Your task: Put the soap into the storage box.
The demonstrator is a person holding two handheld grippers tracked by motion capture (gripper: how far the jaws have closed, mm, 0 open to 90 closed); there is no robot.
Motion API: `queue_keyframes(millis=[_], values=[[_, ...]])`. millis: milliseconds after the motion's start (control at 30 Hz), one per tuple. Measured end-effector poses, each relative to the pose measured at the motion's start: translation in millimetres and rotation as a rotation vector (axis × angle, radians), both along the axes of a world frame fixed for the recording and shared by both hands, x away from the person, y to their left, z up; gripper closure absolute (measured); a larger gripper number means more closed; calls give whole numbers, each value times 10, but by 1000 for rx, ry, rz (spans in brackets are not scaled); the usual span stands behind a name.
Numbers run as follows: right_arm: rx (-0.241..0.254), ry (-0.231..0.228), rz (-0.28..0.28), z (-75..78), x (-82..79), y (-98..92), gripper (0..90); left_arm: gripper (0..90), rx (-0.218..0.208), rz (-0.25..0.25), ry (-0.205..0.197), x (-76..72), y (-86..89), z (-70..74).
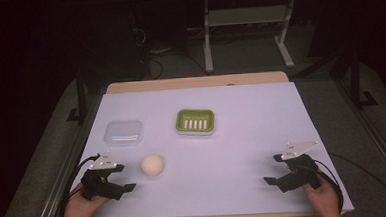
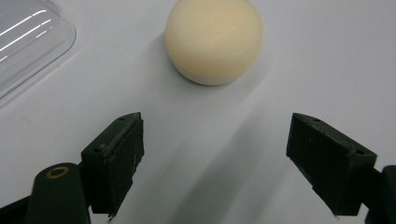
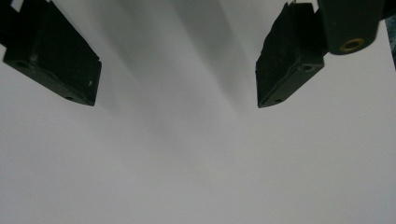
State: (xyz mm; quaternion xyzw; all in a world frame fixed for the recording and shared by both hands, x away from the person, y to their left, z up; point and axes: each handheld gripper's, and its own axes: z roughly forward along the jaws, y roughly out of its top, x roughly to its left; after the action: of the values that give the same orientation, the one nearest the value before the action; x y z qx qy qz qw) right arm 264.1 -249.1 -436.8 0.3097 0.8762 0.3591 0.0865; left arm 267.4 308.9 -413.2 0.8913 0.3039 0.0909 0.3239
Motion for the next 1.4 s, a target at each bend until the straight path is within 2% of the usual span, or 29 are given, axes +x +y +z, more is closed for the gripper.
queue_keyframes(millis=[200,300,367,533,667,867,1267,1400], values=[[-1,-2,8,1,6,17,136,178,-8,-4,-8,11,-33,30],[-8,2,13,1,5,23,136,178,-12,-9,2,15,-71,26],[-5,1,9,3,1,22,136,177,1,-20,8,20,-96,28],[-9,1,-1,-9,-3,2,136,180,23,-42,-14,34,-145,79],[-9,-2,-6,-2,-18,-18,136,183,36,-58,-11,49,-164,114],[0,-4,-9,-4,-17,-35,136,179,31,-80,28,145,-246,185],[3,-4,-10,-3,-22,-39,136,171,51,-107,49,322,-456,230],[4,-4,-10,-3,-18,-41,136,164,80,-111,59,395,-486,227]])
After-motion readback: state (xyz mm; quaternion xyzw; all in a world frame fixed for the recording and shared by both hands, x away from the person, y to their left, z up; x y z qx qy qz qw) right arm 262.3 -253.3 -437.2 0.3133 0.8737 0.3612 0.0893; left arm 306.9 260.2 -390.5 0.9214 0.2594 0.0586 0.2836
